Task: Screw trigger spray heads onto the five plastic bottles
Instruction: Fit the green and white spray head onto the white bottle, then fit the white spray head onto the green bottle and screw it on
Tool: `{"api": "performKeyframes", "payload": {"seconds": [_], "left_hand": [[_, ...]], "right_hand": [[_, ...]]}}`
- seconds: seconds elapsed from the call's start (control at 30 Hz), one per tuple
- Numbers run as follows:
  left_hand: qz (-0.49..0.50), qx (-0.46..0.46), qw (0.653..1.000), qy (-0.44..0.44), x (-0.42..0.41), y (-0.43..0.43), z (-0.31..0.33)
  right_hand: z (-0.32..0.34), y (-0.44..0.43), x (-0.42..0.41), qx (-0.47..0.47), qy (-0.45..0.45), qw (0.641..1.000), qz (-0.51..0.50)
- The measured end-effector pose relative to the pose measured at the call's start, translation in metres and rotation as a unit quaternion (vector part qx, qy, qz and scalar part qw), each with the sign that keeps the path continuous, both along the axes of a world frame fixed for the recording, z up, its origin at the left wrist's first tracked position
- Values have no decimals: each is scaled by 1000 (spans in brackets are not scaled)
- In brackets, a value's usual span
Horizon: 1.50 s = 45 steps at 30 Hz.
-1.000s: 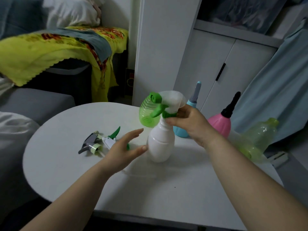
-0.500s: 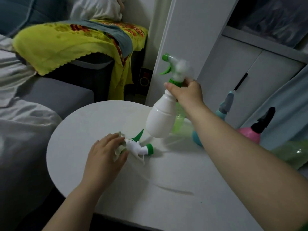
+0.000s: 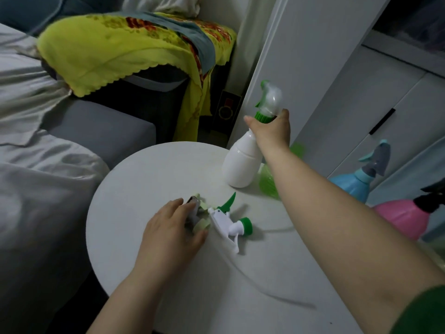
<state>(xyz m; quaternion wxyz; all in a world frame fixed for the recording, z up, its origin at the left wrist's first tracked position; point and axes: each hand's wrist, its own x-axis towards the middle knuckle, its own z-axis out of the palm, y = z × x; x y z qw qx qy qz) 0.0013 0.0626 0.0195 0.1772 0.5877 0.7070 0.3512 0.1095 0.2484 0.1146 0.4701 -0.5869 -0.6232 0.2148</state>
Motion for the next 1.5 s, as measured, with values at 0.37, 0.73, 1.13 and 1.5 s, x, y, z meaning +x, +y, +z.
{"api": "performKeyframes", "payload": {"seconds": [0.37,0.73,1.13,1.5], "left_hand": [[9,-6,1000,-6,-2,-1,-2],[58,28,998,-9,-5,-3,1],[83,1,996,-24,-10,-7,-4],[82,-40,996,19,-10,-3,-15]], "right_hand": [[-13,-13,6,-63,-3,997,35],[-13,-56,38,-13,20,1000,16],[-64,-124,30,-74,-292,936,181],[-64,-125,50,-193,-441,844,237]]}}
